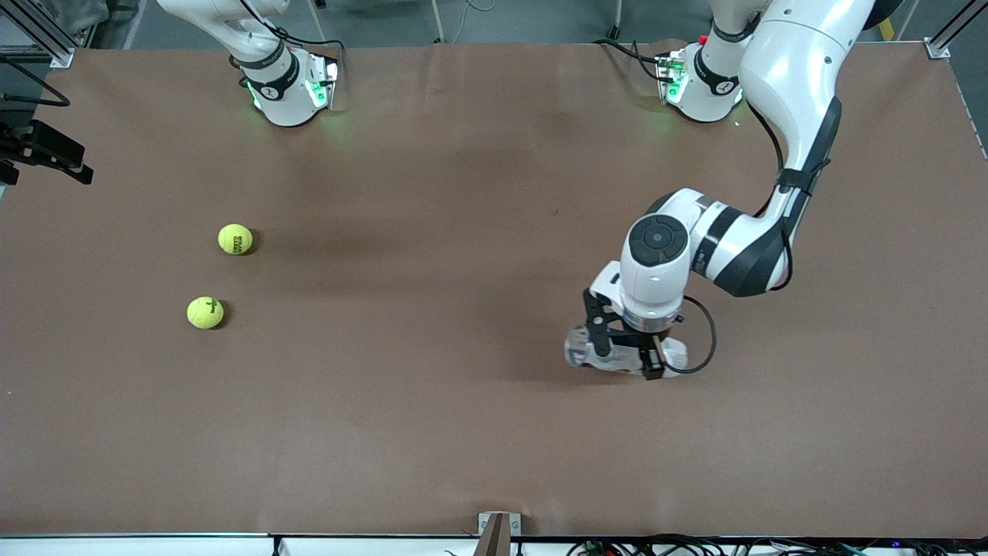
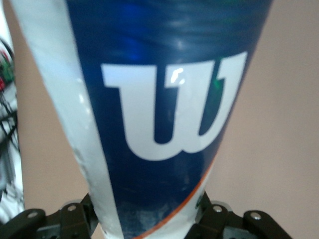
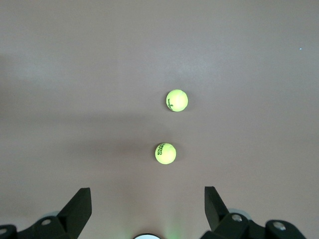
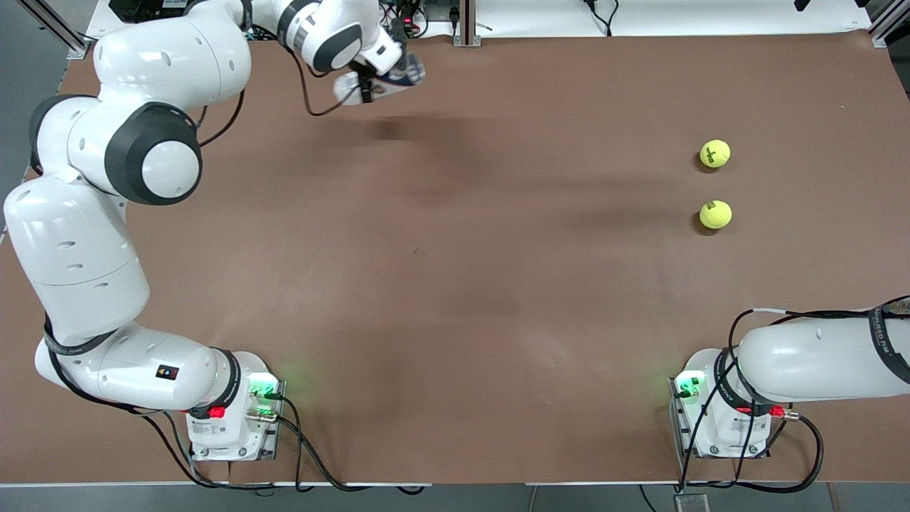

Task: Insert tennis ball vertically with right arm
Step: 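Carry the upright tube with the left gripper toward the table middle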

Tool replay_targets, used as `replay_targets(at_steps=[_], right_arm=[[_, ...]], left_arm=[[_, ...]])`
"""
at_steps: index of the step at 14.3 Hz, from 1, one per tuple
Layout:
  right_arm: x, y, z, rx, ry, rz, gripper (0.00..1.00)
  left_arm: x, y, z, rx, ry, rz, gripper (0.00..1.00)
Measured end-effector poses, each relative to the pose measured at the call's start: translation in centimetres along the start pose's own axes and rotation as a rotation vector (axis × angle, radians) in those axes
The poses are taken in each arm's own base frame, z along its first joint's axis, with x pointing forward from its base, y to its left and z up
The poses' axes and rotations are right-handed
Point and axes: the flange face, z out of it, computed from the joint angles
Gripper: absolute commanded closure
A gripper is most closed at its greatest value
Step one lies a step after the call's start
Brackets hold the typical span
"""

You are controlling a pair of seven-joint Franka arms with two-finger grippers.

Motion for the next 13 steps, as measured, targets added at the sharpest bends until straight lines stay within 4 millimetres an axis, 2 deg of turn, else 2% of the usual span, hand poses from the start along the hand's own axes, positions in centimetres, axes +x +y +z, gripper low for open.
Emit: replay_targets(at_steps=[4, 8, 10, 13], right_arm=[[0.0, 0.0, 0.0, 0.000, 0.001, 0.000, 0.00], [0.3, 0.7, 0.5, -0.004, -0.006, 0.012, 0.00], [1.5, 2.1, 2.1, -0.005, -0.018, 0.038, 0.00], [4.9, 4.6, 6.7, -0.007, -0.036, 0.067, 0.00]], left_arm=[[4.4, 1.3, -0.1, -0.009, 0.269, -0.097, 0.27], [10.4, 5.6, 2.3, 0.000, 0.506, -0.138, 0.28], [12.5, 8.0, 4.6, 0.019, 0.601, -0.170, 0.28], [14.3, 11.1, 7.8, 0.047, 0.718, -0.248, 0.29]])
